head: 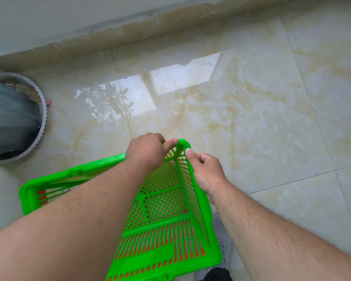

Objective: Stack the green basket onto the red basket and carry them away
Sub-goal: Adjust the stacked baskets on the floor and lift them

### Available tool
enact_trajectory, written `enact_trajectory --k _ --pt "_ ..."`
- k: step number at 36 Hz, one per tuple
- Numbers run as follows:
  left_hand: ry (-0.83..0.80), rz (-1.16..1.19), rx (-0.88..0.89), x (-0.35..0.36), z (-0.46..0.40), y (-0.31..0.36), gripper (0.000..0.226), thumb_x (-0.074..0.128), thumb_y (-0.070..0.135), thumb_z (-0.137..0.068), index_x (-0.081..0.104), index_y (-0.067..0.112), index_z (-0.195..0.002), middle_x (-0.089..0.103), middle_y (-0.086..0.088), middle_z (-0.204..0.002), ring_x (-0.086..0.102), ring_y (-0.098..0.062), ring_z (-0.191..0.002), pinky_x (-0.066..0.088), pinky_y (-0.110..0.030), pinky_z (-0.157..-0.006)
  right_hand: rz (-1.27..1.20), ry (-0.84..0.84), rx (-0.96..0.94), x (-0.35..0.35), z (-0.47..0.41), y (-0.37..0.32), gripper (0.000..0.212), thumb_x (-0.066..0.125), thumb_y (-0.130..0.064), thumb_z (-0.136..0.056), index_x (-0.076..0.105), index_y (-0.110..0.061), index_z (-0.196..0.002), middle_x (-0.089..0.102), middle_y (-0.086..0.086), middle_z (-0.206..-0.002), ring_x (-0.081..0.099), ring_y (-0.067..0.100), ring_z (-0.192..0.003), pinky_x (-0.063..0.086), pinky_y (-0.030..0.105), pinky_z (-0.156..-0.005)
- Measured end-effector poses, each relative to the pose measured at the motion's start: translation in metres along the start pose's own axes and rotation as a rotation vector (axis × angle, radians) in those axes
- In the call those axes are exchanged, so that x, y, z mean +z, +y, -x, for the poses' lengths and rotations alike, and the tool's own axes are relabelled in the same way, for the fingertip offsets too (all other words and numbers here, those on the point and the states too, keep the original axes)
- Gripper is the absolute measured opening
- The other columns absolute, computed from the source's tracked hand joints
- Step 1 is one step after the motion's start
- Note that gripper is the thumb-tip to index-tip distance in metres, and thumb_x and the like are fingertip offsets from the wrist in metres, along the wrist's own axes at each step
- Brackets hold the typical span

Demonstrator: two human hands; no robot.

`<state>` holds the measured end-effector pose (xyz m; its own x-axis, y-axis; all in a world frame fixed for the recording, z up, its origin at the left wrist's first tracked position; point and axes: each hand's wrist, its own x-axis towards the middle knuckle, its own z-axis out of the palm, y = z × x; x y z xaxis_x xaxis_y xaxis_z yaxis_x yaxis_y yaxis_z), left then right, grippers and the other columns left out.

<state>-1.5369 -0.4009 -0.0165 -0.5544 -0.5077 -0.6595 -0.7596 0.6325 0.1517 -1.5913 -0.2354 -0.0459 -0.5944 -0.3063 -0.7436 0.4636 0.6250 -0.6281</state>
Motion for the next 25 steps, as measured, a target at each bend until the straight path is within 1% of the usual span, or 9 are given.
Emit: enact_trajectory --k 6,10,12,15,17,19,20,23,25 --pt "-0.049 0.099 -0.045 -0.01 0.015 0.0 0.068 0.036 0.076 -0.096 0.068 0.024 -0.126 0.073 -0.008 -0.124 0.065 -0.035 -0.117 0.05 -0.042 -0.098 0.011 -0.012 0.038 -0.004 0.007 0.003 0.049 0.066 -0.061 -0.086 0.078 -0.014 -0.09 0.081 0.0 -0.087 0.076 0.02 -0.088 0.06 0.036 -0.085" --pt "-0.005 0.184 -0.057 -0.021 0.031 -0.005 0.071 0.042 0.07 -0.098 0.058 0.02 -0.146 0.061 -0.008 -0.149 0.057 -0.032 -0.135 0.045 -0.044 -0.11 0.058 -0.011 0.076 -0.011 0.015 -0.001 0.109 0.058 -0.097 -0.051 0.071 -0.012 -0.118 0.078 0.004 -0.111 0.073 0.021 -0.106 0.055 0.043 -0.099" --pt "0.034 0.24 -0.076 -0.028 0.041 -0.014 0.069 0.045 0.068 -0.099 0.057 0.019 -0.146 0.058 -0.008 -0.152 0.054 -0.032 -0.139 0.043 -0.045 -0.113 0.109 -0.019 0.071 -0.016 0.02 -0.003 0.122 0.054 -0.101 -0.044 0.068 -0.008 -0.122 0.076 0.002 -0.116 0.071 0.018 -0.109 0.053 0.038 -0.101" --pt "0.093 0.32 -0.126 -0.035 0.056 -0.028 0.067 0.05 0.064 -0.099 0.058 0.017 -0.146 0.058 -0.01 -0.152 0.052 -0.033 -0.14 0.041 -0.047 -0.116 0.175 -0.031 0.05 -0.025 0.031 -0.011 0.107 0.057 -0.092 -0.058 0.068 -0.003 -0.117 0.069 -0.003 -0.102 0.063 0.012 -0.094 0.047 0.029 -0.088" --pt "0.125 0.339 -0.154 -0.037 0.07 -0.039 0.065 0.051 0.062 -0.099 0.059 0.015 -0.145 0.059 -0.011 -0.15 0.052 -0.033 -0.14 0.041 -0.046 -0.116 0.206 -0.045 0.051 -0.031 0.039 -0.014 0.078 0.062 -0.075 -0.076 0.067 -0.006 -0.112 0.067 0.0 -0.101 0.062 0.015 -0.097 0.045 0.028 -0.087" --pt "0.146 0.367 -0.187 -0.039 0.089 -0.052 0.065 0.052 0.06 -0.1 0.06 0.013 -0.144 0.059 -0.013 -0.149 0.052 -0.033 -0.14 0.041 -0.045 -0.116 0.239 -0.049 0.06 -0.037 0.048 -0.017 0.066 0.064 -0.065 -0.084 0.066 -0.005 -0.111 0.067 0.003 -0.104 0.063 0.018 -0.099 0.046 0.025 -0.082" --pt "0.153 0.383 -0.207 -0.04 0.098 -0.059 0.064 0.053 0.059 -0.1 0.06 0.012 -0.144 0.059 -0.014 -0.149 0.052 -0.034 -0.14 0.041 -0.044 -0.117 0.246 -0.05 0.058 -0.039 0.056 -0.021 0.071 0.063 -0.068 -0.081 0.066 -0.004 -0.111 0.064 0.002 -0.102 0.06 0.016 -0.096 0.044 0.022 -0.076" --pt "0.179 0.415 -0.286 -0.04 0.129 -0.078 0.063 0.055 0.054 -0.101 0.061 0.007 -0.142 0.061 -0.017 -0.148 0.055 -0.033 -0.139 0.04 -0.041 -0.115 0.261 -0.049 0.028 -0.044 0.077 -0.028 0.123 0.051 -0.097 -0.048 0.065 0.0 -0.123 0.069 0.001 -0.109 0.062 0.013 -0.097 0.046 0.021 -0.076" --pt "0.197 0.454 -0.33 -0.037 0.146 -0.087 0.062 0.057 0.051 -0.101 0.061 0.003 -0.141 0.062 -0.019 -0.146 0.055 -0.034 -0.138 0.04 -0.04 -0.115 0.281 -0.084 0.042 -0.047 0.087 -0.029 0.116 0.054 -0.094 -0.054 0.065 -0.002 -0.123 0.072 0.005 -0.119 0.063 0.012 -0.102 0.047 0.013 -0.069"
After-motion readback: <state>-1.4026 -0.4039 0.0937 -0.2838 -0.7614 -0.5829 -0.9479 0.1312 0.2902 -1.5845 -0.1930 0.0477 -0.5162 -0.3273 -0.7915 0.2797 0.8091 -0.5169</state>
